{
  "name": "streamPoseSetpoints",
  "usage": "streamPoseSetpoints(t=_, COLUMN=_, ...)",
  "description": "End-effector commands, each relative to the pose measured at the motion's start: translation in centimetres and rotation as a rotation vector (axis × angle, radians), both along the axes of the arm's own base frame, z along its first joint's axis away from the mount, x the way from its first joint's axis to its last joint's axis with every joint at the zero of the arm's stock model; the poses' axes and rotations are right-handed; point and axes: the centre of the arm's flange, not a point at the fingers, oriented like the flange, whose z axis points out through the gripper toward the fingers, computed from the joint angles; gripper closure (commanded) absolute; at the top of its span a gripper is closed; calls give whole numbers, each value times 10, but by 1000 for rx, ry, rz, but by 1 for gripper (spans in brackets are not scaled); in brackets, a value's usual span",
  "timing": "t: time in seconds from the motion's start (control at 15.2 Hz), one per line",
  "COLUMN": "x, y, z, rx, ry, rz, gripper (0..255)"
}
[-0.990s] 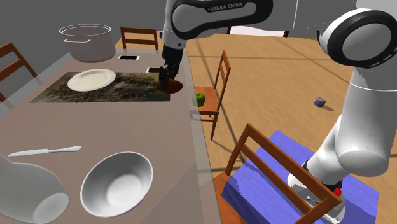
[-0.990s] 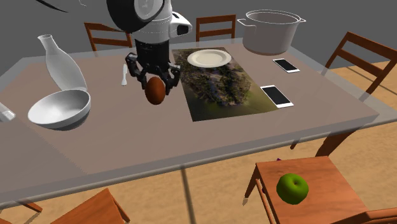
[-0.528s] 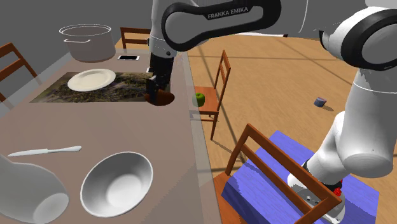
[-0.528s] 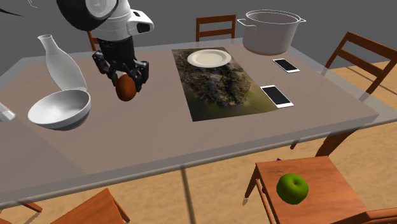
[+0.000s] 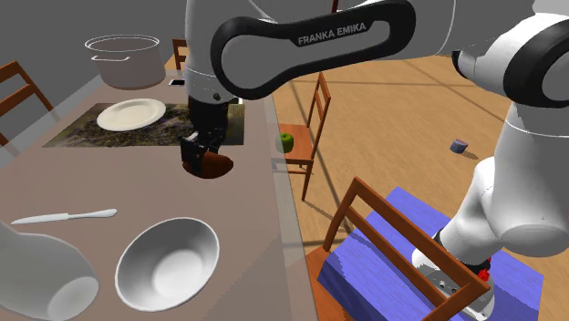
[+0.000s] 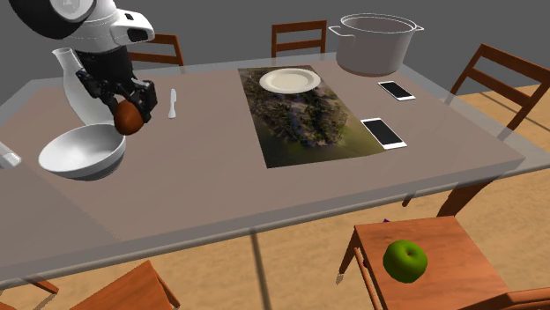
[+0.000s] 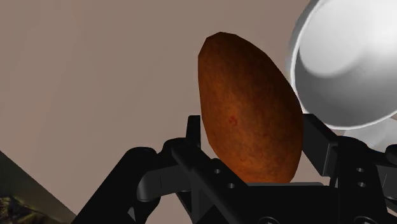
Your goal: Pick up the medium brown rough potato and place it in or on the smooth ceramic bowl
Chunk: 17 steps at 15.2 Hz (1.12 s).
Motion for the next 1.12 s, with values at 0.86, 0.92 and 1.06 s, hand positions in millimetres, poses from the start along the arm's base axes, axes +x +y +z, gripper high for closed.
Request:
streamPoseSetpoints(t=0.86, x=-92, y=149, z=-8, rx=0, ry=0, rz=-1, gripper=255)
streamPoseSetpoints(t=0.92, x=-92, y=149, z=-13, rx=0, ry=0, rz=-1, gripper=255)
streamPoseSetpoints(t=1.06, x=-92, y=149, z=-24, rx=0, ry=0, rz=-1, gripper=255)
